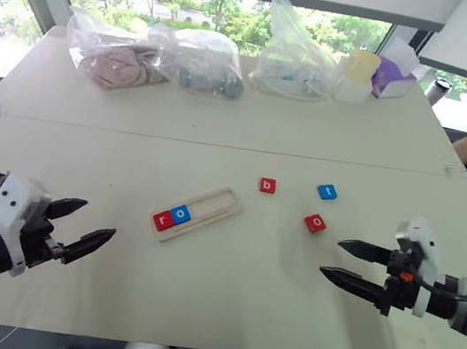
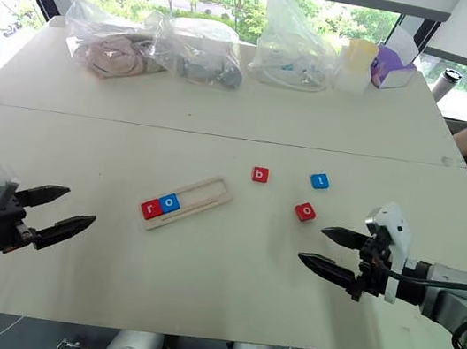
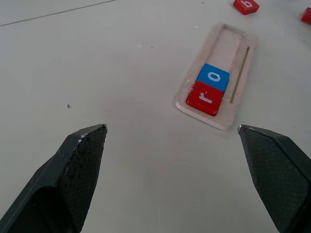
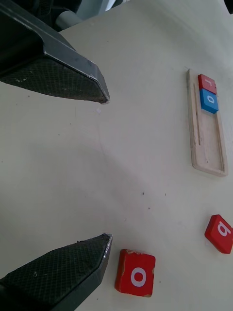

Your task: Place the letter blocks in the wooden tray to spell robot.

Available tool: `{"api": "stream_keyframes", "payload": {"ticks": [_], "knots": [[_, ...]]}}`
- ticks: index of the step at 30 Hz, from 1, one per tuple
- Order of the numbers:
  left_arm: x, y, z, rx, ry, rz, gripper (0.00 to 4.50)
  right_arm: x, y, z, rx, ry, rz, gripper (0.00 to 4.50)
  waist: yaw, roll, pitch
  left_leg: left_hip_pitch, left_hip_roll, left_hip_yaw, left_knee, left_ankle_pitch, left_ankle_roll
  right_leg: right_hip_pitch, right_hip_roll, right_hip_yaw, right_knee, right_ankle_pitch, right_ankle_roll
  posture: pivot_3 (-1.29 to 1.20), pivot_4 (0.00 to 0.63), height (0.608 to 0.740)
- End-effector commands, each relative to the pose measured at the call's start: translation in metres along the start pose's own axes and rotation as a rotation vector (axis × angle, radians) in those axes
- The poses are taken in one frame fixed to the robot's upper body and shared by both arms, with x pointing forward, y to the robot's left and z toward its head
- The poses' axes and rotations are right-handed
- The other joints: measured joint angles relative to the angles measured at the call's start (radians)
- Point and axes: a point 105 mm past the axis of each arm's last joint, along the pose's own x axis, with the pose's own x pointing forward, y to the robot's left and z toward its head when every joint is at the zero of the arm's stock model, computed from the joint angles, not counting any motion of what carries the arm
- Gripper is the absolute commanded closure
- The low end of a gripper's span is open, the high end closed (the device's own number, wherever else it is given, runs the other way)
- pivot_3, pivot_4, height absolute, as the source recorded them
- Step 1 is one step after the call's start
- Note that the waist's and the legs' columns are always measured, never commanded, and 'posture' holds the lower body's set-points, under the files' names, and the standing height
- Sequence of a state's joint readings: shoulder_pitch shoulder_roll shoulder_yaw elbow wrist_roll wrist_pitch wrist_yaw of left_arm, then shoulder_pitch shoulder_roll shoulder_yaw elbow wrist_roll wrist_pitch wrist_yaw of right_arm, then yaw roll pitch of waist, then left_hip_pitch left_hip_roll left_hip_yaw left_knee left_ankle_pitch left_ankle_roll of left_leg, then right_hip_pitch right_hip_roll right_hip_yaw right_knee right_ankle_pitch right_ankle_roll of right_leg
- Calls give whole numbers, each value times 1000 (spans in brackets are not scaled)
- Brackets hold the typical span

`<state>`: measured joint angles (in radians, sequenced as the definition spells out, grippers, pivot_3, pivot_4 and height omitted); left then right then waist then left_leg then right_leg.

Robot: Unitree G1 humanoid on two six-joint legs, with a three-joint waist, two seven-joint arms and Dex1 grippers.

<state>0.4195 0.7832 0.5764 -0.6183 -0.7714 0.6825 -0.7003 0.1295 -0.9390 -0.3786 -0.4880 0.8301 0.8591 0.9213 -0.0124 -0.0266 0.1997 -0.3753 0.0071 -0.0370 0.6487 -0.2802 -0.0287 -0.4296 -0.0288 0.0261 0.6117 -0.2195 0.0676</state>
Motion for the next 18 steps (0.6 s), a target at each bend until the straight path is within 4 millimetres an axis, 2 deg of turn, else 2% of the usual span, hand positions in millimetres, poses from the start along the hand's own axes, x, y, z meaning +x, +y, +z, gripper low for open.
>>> {"api": "stream_keyframes", "payload": {"ticks": [1, 15, 18], "knots": [[3, -5, 2, 5, 3, -48, 0, 1, 8, 5, -36, -26, 0, 122, 1, 0, 0, 0, 0, 0, 0, 0, 0, 0, 0, 0, 1, 0, 0, 0, 150, 740], [5, -3, 0, 48, 4, 2, 0, 9, 4, 0, -26, -44, -39, 122, 0, 0, 0, 1, 2, 3, 1, 0, 1, -1, 1, 1, 1, 0, 0, 0, 150, 740], [5, -10, -6, 55, 40, -25, 0, 12, -7, -5, -49, 6, -91, 122, -2, 0, 0, 1, 2, 3, 1, 0, 1, -1, 1, 2, 1, 0, 0, 0, 150, 740]]}}
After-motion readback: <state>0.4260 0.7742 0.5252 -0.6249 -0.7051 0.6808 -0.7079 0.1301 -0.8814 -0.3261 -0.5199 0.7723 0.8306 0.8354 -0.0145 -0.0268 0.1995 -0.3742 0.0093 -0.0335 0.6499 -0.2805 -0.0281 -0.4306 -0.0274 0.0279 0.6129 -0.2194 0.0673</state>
